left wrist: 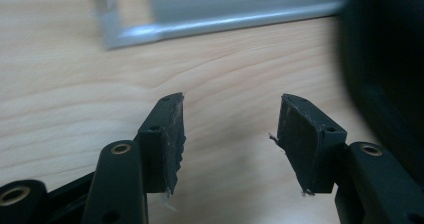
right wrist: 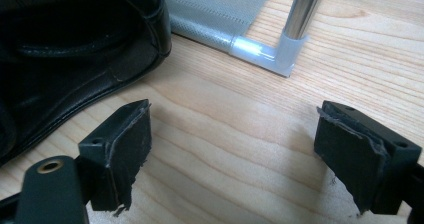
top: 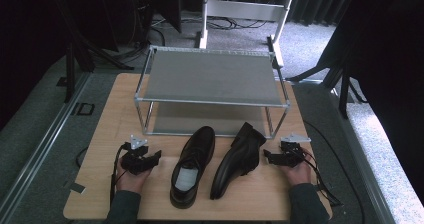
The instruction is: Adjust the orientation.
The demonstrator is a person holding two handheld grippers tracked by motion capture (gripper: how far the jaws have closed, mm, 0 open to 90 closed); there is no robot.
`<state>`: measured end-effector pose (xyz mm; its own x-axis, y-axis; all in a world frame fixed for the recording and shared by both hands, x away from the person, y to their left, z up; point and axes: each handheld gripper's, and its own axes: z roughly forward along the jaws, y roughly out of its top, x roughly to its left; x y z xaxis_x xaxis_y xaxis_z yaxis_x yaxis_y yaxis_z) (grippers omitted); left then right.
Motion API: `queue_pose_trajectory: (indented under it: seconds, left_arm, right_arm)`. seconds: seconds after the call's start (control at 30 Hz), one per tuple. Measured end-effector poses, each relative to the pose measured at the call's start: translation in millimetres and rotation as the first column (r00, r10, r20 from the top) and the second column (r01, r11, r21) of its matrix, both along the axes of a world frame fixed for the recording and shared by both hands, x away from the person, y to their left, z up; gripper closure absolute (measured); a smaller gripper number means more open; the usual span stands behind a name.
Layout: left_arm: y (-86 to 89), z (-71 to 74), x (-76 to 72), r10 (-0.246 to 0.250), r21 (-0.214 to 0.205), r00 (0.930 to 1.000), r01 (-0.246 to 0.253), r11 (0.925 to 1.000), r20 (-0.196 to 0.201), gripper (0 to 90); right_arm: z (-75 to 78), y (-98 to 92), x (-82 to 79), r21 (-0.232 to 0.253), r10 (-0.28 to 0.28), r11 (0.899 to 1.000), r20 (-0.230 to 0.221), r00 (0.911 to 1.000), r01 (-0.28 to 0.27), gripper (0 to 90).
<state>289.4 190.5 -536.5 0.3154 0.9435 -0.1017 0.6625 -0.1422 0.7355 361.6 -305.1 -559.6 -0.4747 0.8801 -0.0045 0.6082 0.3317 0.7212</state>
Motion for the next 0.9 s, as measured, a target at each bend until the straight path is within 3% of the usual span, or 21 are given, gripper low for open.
queue_pose_trajectory:
  seconds: [0.07,0.2,0.23,0.4,0.5,0.67,0.73,0.83,0.9]
  left_arm:
    - [-8.4,14.8,-12.2,-0.068,0.009,0.9968,0.068,0.9976,0.043,44.8]
    - [-14.2,22.9,-20.2,-0.12,0.028,0.9907,0.119,0.9925,0.063,44.6]
    - [-19.5,32.0,-29.2,-0.162,0.031,0.9832,0.16,0.9867,0.085,44.2]
    - [-28.8,46.6,-42.0,-0.242,0.001,0.9628,0.244,0.9698,0.119,44.1]
    - [-38.1,52.2,-47.5,-0.295,0.003,0.9467,0.297,0.9547,0.128,43.7]
    - [-53.5,51.3,-48.0,-0.341,0.038,0.9333,0.339,0.94,0.112,42.6]
    - [-59.8,47.9,-45.7,-0.367,0.041,0.9255,0.365,0.9303,0.094,43.5]
    - [-70.3,40.1,-38.8,-0.369,0.09,0.9278,0.364,0.9271,0.053,47.6]
    - [-71.9,38.9,-34.3,-0.359,0.072,0.932,0.356,0.9318,0.047,52.5]
  right_arm:
    - [0.0,-0.2,-0.7,-0.001,-0.001,1.0,0.001,1.0,0.001,14.8]
    - [-0.1,-0.1,-1.1,-0.001,-0.003,1.0,0.002,1.0,0.003,14.8]
    - [-0.1,-0.2,-1.7,0.0,-0.005,1.0,0.002,1.0,0.005,14.7]
    - [-0.1,-0.2,-2.0,0.0,-0.007,1.0,0.001,1.0,0.007,14.7]
    - [-0.1,-0.2,-2.1,0.0,-0.007,1.0,0.001,1.0,0.007,14.8]
    - [-0.1,-0.2,-2.1,0.0,-0.007,1.0,0.001,1.0,0.007,14.8]
    - [-0.1,-0.2,-2.1,0.0,-0.007,1.0,0.001,1.0,0.007,14.8]
    - [-0.1,-0.2,-2.1,0.0,-0.007,1.0,0.001,1.0,0.007,14.8]
    - [-0.1,-0.2,-2.1,0.0,-0.007,1.0,0.001,1.0,0.007,14.7]
